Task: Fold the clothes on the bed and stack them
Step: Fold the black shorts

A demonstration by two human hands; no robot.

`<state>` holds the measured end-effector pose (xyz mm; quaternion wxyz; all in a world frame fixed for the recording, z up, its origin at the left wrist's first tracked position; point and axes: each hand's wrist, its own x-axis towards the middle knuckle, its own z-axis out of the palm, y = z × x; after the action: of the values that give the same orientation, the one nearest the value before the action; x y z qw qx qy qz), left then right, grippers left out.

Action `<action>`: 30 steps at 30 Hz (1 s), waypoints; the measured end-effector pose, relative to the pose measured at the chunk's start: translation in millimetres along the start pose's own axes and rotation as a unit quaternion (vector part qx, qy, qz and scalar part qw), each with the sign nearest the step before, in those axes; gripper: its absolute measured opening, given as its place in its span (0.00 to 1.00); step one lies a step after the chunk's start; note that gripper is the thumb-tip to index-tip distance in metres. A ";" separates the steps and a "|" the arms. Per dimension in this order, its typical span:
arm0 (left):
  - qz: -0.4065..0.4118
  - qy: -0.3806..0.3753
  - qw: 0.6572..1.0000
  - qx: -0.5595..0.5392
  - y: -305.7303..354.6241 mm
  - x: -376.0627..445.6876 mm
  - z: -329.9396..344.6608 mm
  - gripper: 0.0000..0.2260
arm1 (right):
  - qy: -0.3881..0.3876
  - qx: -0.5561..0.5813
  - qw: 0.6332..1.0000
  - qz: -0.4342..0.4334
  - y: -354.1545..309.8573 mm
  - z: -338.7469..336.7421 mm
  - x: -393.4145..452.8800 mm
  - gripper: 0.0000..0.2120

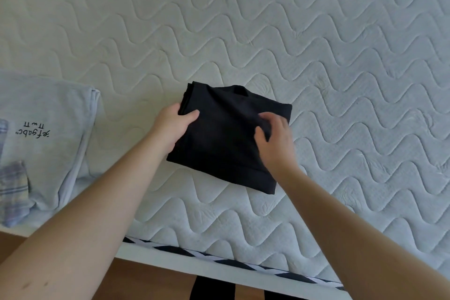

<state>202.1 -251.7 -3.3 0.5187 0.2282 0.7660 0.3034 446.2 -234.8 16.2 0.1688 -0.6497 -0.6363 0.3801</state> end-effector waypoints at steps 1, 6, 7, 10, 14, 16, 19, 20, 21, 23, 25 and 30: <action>0.018 0.022 0.999 0.028 -2.4 0.1 -3.5 0.03 | 0.015 -0.020 0.999 0.021 8.1 -5.4 2.1 0.19; 0.060 0.073 0.988 0.123 -11.6 5.3 -6.3 0.11 | -0.053 0.036 0.975 0.212 33.2 -20.4 15.7 0.35; 0.050 0.058 0.992 0.098 -10.1 5.5 -4.2 0.11 | -0.060 0.077 0.968 0.230 36.1 -20.5 17.6 0.35; 0.042 0.027 0.997 0.056 -4.4 6.0 0.8 0.10 | -0.066 0.098 0.965 0.232 41.2 -20.5 22.4 0.31; 0.032 0.004 0.999 0.038 0.3 8.5 5.7 0.10 | -0.110 0.108 0.958 0.241 44.7 -20.5 26.3 0.33; 0.026 0.006 0.999 0.044 3.1 11.5 8.1 0.15 | -0.133 0.123 0.955 0.235 46.7 -20.3 27.8 0.32; -0.051 0.009 0.999 0.009 11.4 13.8 6.4 0.26 | -0.140 0.166 0.947 0.235 53.5 -23.6 30.0 0.27; -0.089 -0.009 0.996 -0.023 14.1 13.4 5.2 0.27 | -0.140 0.185 0.944 0.235 56.5 -26.1 30.1 0.25; -0.114 -0.039 0.992 -0.047 16.8 12.6 3.2 0.23 | -0.140 0.198 0.942 0.230 59.2 -29.1 30.1 0.24; -0.129 -0.090 0.985 -0.075 21.5 8.6 0.7 0.15 | -0.139 0.226 0.942 0.205 63.6 -36.9 29.9 0.18; -0.101 -0.105 0.985 -0.094 26.0 3.4 0.5 0.15 | -0.134 0.251 0.942 0.180 65.1 -49.6 30.7 0.15; 0.062 -0.101 0.992 -0.047 59.8 -8.4 7.2 0.22 | -0.098 0.293 0.942 0.133 61.3 -99.1 38.4 0.14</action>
<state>213.9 -213.1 42.1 0.5840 0.2801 0.6790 0.3456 555.5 -180.0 27.1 0.2365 -0.6100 -0.4179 0.6304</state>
